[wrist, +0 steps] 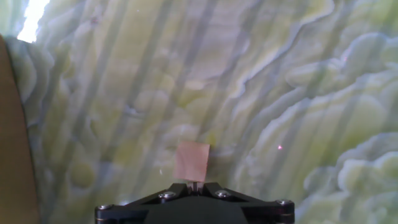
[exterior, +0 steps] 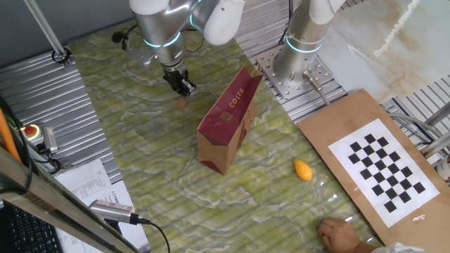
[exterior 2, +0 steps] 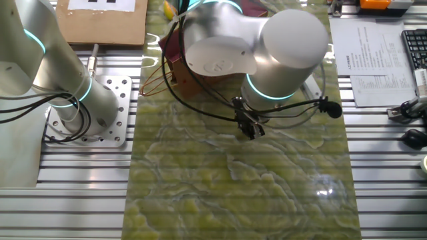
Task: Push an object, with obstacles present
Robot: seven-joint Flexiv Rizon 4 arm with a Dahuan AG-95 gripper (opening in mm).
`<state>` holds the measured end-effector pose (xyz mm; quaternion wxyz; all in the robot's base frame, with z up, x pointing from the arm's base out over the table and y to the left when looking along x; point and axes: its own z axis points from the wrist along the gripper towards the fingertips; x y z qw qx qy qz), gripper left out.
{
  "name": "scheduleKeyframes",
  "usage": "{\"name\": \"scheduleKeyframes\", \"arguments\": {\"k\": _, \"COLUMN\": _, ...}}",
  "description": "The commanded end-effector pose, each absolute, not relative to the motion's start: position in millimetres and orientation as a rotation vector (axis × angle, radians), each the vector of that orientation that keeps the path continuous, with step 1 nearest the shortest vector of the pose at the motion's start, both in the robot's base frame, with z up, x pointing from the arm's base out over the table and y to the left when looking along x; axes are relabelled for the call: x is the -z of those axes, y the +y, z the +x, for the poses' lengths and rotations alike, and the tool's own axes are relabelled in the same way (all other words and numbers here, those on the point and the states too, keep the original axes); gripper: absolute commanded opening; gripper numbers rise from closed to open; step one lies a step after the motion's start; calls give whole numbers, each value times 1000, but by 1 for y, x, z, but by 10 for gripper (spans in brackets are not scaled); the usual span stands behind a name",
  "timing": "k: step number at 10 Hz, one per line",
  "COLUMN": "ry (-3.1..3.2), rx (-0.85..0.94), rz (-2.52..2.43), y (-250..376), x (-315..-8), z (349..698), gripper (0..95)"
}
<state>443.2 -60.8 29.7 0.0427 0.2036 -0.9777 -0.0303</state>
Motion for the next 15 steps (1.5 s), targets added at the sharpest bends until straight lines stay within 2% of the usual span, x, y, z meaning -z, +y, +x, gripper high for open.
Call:
{"name": "scheduleKeyframes", "arguments": {"k": 1, "ry": -2988, "rx": 97, "rz": 627, "y": -58, "x": -30, "z": 450, "gripper": 0}}
{"name": "scheduleKeyframes", "arguments": {"k": 15, "ry": -3007, "rx": 88, "rz": 655, "y": -19, "x": -35, "z": 510, "gripper": 0}}
